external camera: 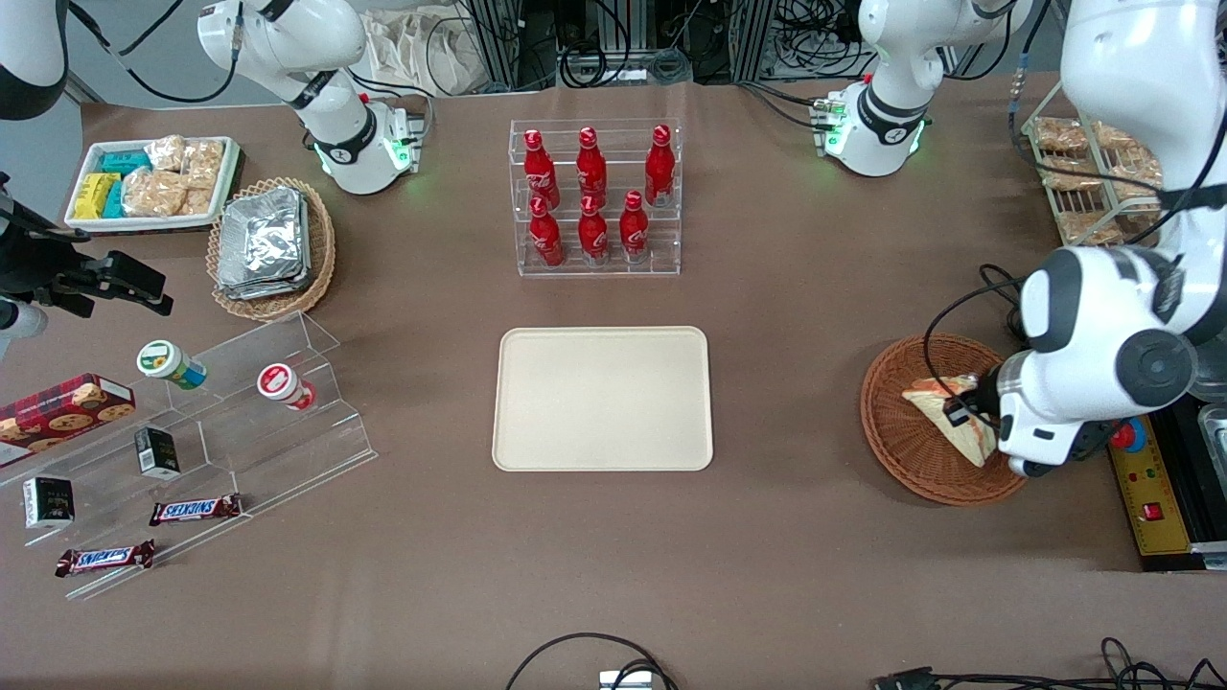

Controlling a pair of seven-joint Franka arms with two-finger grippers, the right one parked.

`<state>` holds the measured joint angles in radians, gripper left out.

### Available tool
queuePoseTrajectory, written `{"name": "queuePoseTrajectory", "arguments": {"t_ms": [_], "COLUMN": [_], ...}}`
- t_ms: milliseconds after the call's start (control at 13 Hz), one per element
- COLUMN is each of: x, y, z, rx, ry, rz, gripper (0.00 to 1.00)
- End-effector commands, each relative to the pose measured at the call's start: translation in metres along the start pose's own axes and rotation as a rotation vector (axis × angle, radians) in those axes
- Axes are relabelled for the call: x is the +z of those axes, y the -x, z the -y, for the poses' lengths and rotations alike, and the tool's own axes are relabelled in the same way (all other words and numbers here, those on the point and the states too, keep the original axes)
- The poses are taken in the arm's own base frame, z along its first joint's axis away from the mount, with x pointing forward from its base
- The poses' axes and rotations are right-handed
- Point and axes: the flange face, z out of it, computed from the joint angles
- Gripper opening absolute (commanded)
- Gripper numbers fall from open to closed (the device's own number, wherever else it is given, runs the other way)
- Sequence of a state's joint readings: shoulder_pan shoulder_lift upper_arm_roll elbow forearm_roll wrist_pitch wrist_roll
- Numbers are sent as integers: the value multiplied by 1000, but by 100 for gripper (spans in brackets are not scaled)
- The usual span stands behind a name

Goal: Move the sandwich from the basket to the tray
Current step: 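Close the left gripper on the sandwich's wrapped edge and lift it, then carry the sandwich with the left gripper over to the cream tray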

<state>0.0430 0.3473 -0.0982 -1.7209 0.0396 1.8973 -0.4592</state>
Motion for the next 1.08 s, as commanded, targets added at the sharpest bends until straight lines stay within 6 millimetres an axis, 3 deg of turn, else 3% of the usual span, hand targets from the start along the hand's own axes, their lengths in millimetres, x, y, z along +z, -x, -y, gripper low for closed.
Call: {"name": "queuePoseTrajectory", "arguments": {"t_ms": [0, 77, 231, 462, 538, 769, 1000], "x": [-75, -98, -123, -122, -115, -70, 0], "y": [7, 19, 40, 89, 115, 148, 167], "z": [-9, -30, -66, -146, -182, -255, -311], "rx": [194, 273, 409, 564, 613, 619, 592], "ry": [14, 20, 46, 90, 100, 115, 92], "rz": [-27, -35, -68, -94, -97, -85, -105], "gripper": [0, 0, 0, 0, 0, 0, 0]}}
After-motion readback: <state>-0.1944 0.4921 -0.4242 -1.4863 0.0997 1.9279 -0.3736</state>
